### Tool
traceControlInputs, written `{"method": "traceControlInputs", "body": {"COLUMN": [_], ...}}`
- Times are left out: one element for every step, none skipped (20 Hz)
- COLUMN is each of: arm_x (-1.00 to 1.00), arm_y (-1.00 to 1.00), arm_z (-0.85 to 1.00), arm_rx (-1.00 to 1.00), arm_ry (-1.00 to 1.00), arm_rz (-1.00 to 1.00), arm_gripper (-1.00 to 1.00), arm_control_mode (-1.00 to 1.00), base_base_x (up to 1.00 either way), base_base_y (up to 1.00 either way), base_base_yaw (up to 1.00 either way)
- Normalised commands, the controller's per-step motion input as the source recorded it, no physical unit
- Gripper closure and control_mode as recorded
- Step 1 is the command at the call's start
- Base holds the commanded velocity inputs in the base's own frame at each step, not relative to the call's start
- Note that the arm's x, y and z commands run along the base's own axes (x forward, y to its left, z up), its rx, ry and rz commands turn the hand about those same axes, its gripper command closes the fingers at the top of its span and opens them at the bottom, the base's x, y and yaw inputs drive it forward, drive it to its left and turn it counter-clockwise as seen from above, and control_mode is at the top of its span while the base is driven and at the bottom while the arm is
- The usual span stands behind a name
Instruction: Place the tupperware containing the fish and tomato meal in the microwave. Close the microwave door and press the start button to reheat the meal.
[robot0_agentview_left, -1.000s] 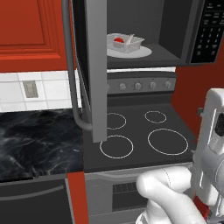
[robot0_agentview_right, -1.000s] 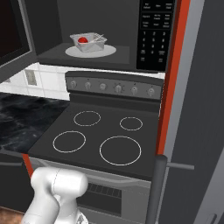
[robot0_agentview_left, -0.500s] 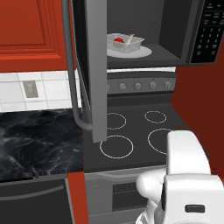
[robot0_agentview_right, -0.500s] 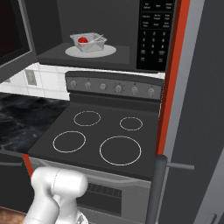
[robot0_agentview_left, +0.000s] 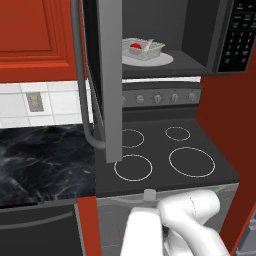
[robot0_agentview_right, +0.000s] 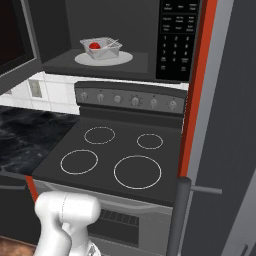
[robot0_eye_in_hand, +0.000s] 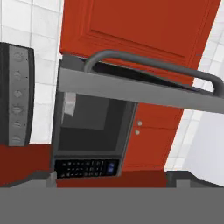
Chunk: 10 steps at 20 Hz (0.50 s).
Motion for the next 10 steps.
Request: {"method": "traceControlInputs", "body": {"arm_x": [0.00, 0.00, 0.00, 0.00, 0.00, 0.02, 0.07, 0.14, 0.20, 0.28], "arm_y": [0.59, 0.62, 0.62, 0.60, 0.60, 0.59, 0.58, 0.56, 0.54, 0.49], "arm_z": [0.00, 0.03, 0.13, 0.26, 0.26, 0.28, 0.24, 0.16, 0.09, 0.01], "arm_rx": [-0.05, -0.03, -0.01, 0.00, 0.00, 0.00, 0.00, 0.00, 0.00, 0.00], "arm_ry": [-0.33, -0.28, -0.23, -0.17, -0.14, -0.11, -0.08, -0.05, -0.02, 0.00], "arm_rz": [0.00, 0.00, 0.00, 0.00, 0.00, 0.00, 0.00, 0.00, 0.00, 0.00], "arm_gripper": [-1.00, -1.00, -1.00, -1.00, -1.00, -1.00, -1.00, -1.00, -1.00, -1.00], "arm_control_mode": [-1.00, -1.00, -1.00, -1.00, -1.00, -1.00, -1.00, -1.00, -1.00, -1.00], "base_base_x": [0.00, 0.00, 0.00, 0.00, 0.00, 0.00, 0.00, 0.00, 0.00, 0.00], "base_base_y": [0.00, 0.00, 0.00, 0.00, 0.00, 0.00, 0.00, 0.00, 0.00, 0.00], "base_base_yaw": [0.00, 0.00, 0.00, 0.00, 0.00, 0.00, 0.00, 0.00, 0.00, 0.00]}}
